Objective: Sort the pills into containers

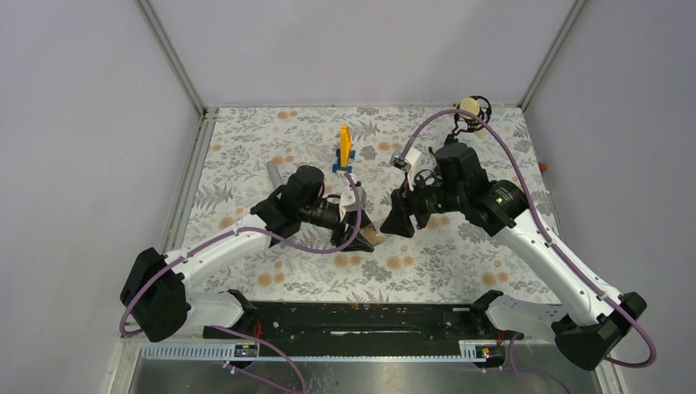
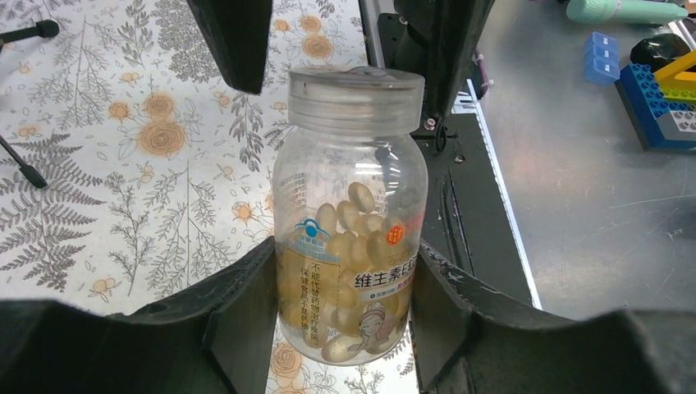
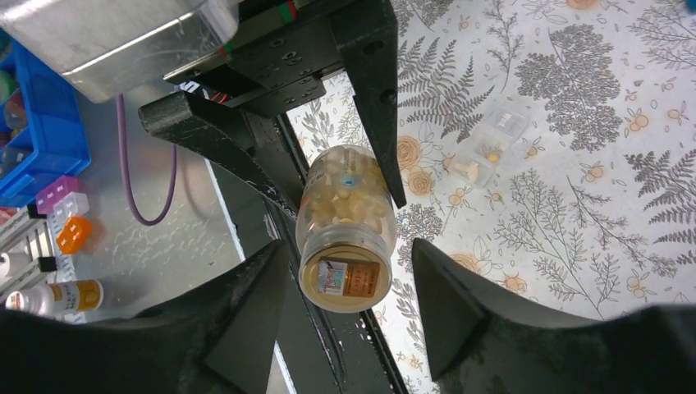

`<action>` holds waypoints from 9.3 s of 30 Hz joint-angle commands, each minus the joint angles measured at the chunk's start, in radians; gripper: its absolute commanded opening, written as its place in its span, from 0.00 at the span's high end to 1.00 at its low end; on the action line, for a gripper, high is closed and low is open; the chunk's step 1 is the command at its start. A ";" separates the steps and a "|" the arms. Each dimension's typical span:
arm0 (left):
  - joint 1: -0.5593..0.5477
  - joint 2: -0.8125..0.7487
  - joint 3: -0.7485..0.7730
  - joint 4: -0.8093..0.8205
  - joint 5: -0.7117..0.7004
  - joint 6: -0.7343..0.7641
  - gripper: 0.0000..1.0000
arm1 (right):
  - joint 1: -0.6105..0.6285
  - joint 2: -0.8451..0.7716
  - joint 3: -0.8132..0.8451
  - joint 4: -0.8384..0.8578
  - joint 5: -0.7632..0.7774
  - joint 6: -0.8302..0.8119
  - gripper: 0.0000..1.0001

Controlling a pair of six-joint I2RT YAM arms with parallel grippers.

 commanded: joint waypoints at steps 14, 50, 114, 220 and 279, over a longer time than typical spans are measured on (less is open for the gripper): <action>-0.004 -0.102 -0.045 0.156 -0.266 -0.026 1.00 | 0.038 -0.017 -0.123 0.214 0.400 0.662 0.76; -0.004 -0.112 -0.038 0.155 -0.445 -0.015 1.00 | 0.049 -0.034 -0.227 0.486 0.398 0.601 0.83; 0.098 -0.285 -0.189 0.138 -1.120 -0.714 0.01 | -0.016 0.105 -0.473 0.382 1.038 0.508 0.02; 0.214 0.041 -0.546 0.982 -0.536 -1.411 0.38 | 0.374 0.306 -0.096 0.256 0.716 0.445 0.62; 0.202 0.053 -0.474 1.037 -0.455 -1.508 1.00 | 0.143 -0.102 -0.232 0.142 0.785 0.716 0.30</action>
